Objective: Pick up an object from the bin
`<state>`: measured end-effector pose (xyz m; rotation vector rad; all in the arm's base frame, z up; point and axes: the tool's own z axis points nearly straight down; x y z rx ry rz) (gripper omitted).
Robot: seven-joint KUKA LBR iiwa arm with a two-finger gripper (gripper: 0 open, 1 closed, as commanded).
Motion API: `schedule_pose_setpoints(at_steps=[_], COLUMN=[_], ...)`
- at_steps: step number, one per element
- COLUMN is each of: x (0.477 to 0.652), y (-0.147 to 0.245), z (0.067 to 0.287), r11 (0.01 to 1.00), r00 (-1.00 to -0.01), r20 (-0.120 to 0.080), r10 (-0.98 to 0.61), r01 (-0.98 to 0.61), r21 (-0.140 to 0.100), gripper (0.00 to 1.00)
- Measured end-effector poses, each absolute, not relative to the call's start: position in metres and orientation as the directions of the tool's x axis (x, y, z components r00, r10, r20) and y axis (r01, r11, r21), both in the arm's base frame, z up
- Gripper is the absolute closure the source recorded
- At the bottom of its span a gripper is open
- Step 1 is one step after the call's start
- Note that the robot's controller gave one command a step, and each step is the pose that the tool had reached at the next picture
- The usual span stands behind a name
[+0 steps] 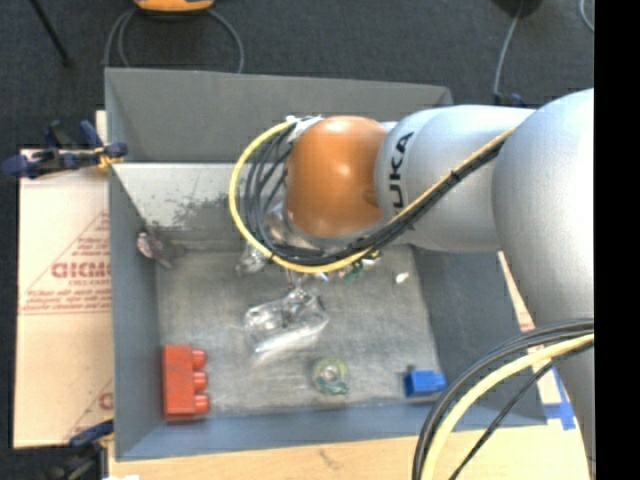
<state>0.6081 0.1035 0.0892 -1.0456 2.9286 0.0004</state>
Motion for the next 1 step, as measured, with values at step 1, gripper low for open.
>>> schedule_pose_setpoints(at_steps=[1], x=[0.5938], y=[0.1015], z=[0.0869], r11=[0.512], r00=[-0.512], r20=[-0.017], r10=[-0.859], r01=[-0.859], r21=[-0.009], gripper=[0.00])
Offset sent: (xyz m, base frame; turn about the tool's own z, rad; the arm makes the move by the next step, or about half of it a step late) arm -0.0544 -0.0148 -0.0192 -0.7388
